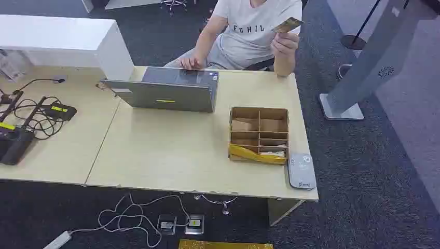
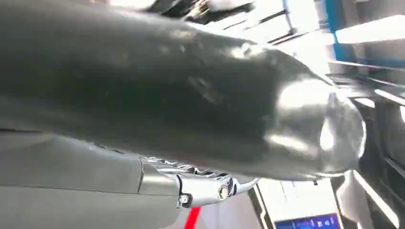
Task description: Pass the card to the sensor for recognition and then transmit it.
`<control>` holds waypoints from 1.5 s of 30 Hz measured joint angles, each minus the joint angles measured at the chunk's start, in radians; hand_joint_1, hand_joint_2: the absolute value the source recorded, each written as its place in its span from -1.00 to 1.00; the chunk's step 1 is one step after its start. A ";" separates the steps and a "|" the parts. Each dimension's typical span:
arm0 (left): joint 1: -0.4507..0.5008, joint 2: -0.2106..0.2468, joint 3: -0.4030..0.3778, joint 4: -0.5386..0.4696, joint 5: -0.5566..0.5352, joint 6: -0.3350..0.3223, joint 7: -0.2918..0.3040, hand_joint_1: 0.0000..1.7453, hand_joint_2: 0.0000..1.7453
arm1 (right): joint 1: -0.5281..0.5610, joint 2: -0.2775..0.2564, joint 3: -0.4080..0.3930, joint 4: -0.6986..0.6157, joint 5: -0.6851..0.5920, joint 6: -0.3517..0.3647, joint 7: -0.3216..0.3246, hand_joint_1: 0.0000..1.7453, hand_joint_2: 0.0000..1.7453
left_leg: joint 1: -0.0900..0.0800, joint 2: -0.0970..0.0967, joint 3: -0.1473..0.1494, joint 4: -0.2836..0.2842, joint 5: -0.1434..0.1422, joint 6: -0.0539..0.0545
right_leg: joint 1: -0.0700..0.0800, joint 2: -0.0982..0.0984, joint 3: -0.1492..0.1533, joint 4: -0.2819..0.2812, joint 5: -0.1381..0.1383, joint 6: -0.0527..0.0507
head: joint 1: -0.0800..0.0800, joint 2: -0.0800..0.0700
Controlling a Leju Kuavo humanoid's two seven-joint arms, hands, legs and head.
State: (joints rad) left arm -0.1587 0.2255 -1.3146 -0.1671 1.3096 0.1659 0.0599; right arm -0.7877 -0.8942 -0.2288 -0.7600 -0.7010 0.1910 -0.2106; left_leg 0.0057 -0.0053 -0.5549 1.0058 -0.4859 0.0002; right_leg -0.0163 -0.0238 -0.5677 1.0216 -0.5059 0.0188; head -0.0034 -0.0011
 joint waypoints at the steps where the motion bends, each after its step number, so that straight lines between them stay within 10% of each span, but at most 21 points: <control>1: 0.000 0.000 -0.003 0.000 0.000 -0.001 0.000 -1.00 -1.00 | 0.000 0.000 0.029 -0.021 0.057 -0.025 -0.001 -1.00 -1.00 | 0.000 0.000 0.000 0.000 0.000 0.000 | 0.000 0.000 0.000 0.000 0.000 0.000 | 0.001 0.000; 9: -0.004 0.000 -0.011 0.000 0.002 -0.001 -0.001 -1.00 -1.00 | -0.006 0.000 0.241 -0.188 0.558 -0.258 0.075 -1.00 -1.00 | 0.000 0.000 0.000 0.000 0.000 0.000 | 0.000 -0.001 0.000 0.000 0.000 0.000 | 0.000 0.000; 10: -0.004 0.000 -0.013 0.000 0.002 -0.001 -0.001 -1.00 -1.00 | -0.006 0.000 0.264 -0.205 0.630 -0.279 0.099 -1.00 1.00 | 0.000 -0.001 -0.001 0.000 0.000 0.000 | 0.000 -0.002 0.000 0.000 0.000 0.000 | 0.001 0.000; 21: -0.007 -0.002 -0.021 0.000 0.000 -0.005 0.009 -1.00 -1.00 | -0.012 0.038 0.479 -0.349 0.982 -0.246 0.187 -1.00 1.00 | 0.001 -0.001 -0.001 0.000 0.000 0.000 | 0.001 -0.002 0.000 0.000 0.000 0.000 | 0.001 0.000; 45: -0.008 -0.005 -0.043 0.000 -0.009 -0.003 0.013 -1.00 -1.00 | 0.061 0.124 0.655 -0.371 1.109 -0.256 0.183 -1.00 1.00 | 0.001 -0.002 0.000 0.000 0.000 0.000 | 0.001 -0.002 -0.001 0.000 0.000 0.000 | 0.001 0.000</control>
State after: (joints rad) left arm -0.1662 0.2201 -1.3581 -0.1671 1.3004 0.1629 0.0725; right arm -0.7271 -0.7702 0.4265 -1.1311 0.4078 -0.0652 -0.0275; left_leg 0.0067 -0.0072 -0.5552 1.0058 -0.4855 -0.0001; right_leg -0.0153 -0.0254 -0.5684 1.0216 -0.5060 0.0187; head -0.0027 -0.0011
